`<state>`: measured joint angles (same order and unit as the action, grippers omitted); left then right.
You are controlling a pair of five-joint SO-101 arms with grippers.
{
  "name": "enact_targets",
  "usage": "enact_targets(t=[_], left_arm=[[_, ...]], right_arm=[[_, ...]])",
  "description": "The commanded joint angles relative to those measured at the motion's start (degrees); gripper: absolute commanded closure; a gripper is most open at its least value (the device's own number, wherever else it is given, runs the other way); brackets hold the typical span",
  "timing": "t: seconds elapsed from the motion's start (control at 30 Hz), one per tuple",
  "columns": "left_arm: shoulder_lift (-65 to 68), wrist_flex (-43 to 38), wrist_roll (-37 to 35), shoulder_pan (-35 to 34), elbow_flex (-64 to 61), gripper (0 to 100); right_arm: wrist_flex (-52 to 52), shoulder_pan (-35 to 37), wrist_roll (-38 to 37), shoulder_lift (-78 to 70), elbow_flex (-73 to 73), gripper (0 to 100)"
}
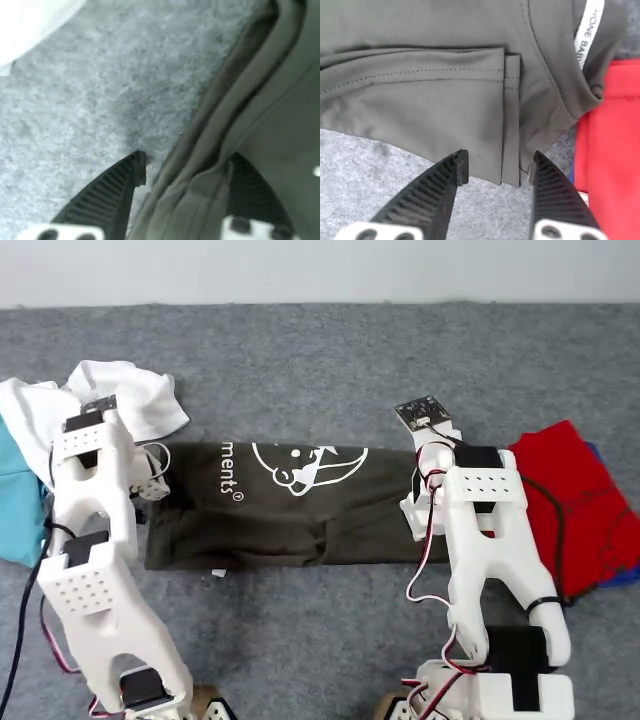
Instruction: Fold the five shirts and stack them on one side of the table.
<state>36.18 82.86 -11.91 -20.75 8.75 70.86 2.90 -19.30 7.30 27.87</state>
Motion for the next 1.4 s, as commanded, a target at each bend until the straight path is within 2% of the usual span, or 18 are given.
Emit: enact_targets(t=[0.0,0.07,0.47,0.57,0.73,0.83,0.97,1.13,1.37], left_arm=[[0.4,0.2,-0.5,-0.4,1.4,90],[0.5,0.3,-0.5,-0.4,1.4,99],[-0.2,1.1,-0.3,-0.9,1.9,99],[-0.5,5.7,0.3,-0.8,5.4,99],[-2.2,18.1,4.7,-0.4,17.0,99],[-4.9,17.8,4.7,-0.4,17.6,99],[-10.2,17.8,4.7,4.2,13.6,99],[-16.1,17.8,4.7,14.5,8.2,99],[-16.7,17.7,4.7,29.0,8.7,99]], right_arm=[[-0.5,-0.7,0.6,2.4,-0.2,79.0],[-0.5,-0.7,0.7,2.4,-0.2,79.0],[-0.5,-0.7,0.7,2.4,-0.2,79.0],[-0.5,-0.7,0.7,2.4,-0.2,79.0],[-0.5,-0.8,0.7,2.4,-0.2,79.0],[-0.5,-0.8,0.7,2.4,-0.2,79.0],[-0.5,-1.0,0.6,2.4,-0.2,79.0],[0.0,-1.1,0.4,2.9,-0.2,79.0],[4.0,-8.3,0.2,3.6,-0.6,79.0]])
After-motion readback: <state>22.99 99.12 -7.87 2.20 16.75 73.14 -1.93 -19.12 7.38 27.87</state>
